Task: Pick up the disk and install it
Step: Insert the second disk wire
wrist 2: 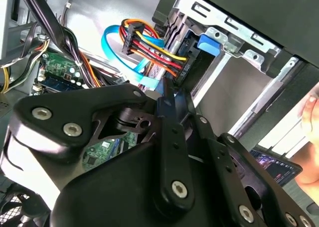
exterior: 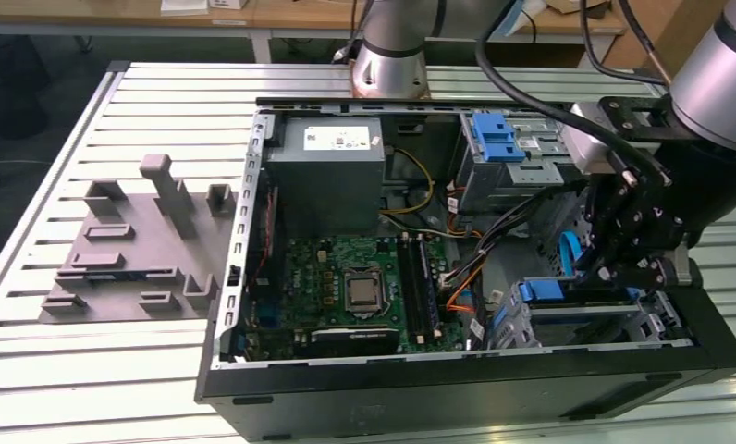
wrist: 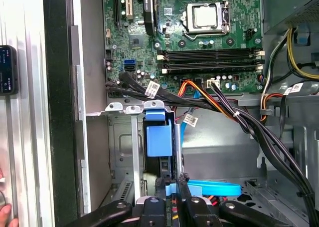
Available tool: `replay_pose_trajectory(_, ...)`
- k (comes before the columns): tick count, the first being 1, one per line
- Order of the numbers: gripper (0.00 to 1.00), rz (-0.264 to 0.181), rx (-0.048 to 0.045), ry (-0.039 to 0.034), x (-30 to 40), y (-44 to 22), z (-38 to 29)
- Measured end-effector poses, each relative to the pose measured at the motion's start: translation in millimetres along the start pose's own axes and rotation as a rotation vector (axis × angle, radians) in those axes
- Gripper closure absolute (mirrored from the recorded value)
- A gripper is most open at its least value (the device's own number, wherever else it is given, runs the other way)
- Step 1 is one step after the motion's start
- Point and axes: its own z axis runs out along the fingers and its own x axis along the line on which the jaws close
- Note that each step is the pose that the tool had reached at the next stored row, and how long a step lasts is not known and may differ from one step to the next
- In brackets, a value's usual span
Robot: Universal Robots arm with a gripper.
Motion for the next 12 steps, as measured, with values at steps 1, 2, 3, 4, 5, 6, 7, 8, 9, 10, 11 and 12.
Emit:
replay_pose_trajectory(1, 0.77, 0.0, 0.0001, 0.0, 0.0, 0.0, -0.6)
replay_pose_trajectory(2, 0.77, 0.0, 0.0, 0.0001, 0.0, 0.0, -1.2)
replay_pose_trajectory(3, 0.77, 0.0, 0.0, 0.0001, 0.0, 0.0, -1.8)
replay_pose_trajectory(4, 0.77, 0.0, 0.0, 0.0, 0.0, 0.0, -2.2)
replay_pose_trajectory(5, 0.78, 0.0, 0.0, -0.0001, 0.0, 0.0, -2.4)
replay_pose_trajectory(6, 0.78, 0.0, 0.0, -0.0001, 0.0, 0.0, -2.5)
replay_pose_trajectory(7, 0.84, 0.0, 0.0, -0.0001, 0.0, 0.0, -2.6)
replay_pose_trajectory(8, 0.84, 0.0, 0.0, 0.0001, 0.0, 0.0, -2.7)
replay_pose_trajectory(9, 0.89, 0.0, 0.0, 0.0001, 0.0, 0.0, -2.7)
replay_pose_trajectory(10, 0.89, 0.0, 0.0, 0.0002, 0.1, 0.0, -2.6)
replay_pose_trajectory(11, 0.89, 0.0, 0.0, 0.0001, 0.4, 0.0, -2.1)
replay_pose_trajectory(12, 0.89, 0.0, 0.0, 0.0001, 0.9, 0.0, -1.5)
